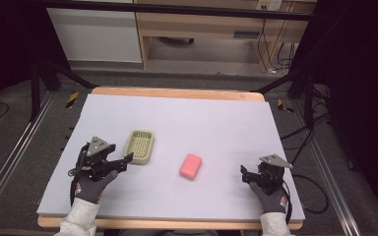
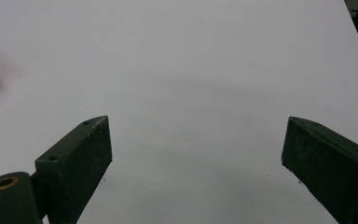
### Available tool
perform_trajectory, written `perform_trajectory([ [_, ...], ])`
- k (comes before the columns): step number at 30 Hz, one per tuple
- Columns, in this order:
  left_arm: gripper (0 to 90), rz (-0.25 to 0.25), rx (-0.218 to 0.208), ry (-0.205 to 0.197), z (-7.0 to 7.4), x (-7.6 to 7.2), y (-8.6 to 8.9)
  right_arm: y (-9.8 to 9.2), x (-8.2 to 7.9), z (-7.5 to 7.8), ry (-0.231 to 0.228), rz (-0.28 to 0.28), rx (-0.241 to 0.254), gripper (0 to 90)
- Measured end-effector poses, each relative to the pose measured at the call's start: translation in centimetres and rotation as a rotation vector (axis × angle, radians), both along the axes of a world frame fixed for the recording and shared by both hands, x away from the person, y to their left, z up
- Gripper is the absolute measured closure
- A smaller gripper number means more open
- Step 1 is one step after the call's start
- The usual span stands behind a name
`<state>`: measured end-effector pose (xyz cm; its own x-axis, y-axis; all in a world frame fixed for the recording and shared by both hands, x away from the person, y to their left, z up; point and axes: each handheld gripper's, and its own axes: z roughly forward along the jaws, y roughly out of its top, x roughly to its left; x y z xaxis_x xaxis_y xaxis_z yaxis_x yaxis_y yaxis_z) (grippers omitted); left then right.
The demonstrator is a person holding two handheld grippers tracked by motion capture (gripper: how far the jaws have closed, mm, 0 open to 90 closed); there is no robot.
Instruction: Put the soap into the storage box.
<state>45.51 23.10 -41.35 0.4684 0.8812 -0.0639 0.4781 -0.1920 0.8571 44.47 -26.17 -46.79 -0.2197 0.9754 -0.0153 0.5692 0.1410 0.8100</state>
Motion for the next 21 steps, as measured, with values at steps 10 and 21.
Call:
perform_trajectory([
  [10,24.6,-0.023,-0.004,-0.010,0.6,0.2,-1.4,0.0,-0.1,0.1,-0.006,-0.003,0.006,8.6],
  [21,24.0,-0.056,0.007,-0.017,0.9,0.6,-3.6,0.0,0.0,0.2,-0.010,-0.004,0.009,8.8],
])
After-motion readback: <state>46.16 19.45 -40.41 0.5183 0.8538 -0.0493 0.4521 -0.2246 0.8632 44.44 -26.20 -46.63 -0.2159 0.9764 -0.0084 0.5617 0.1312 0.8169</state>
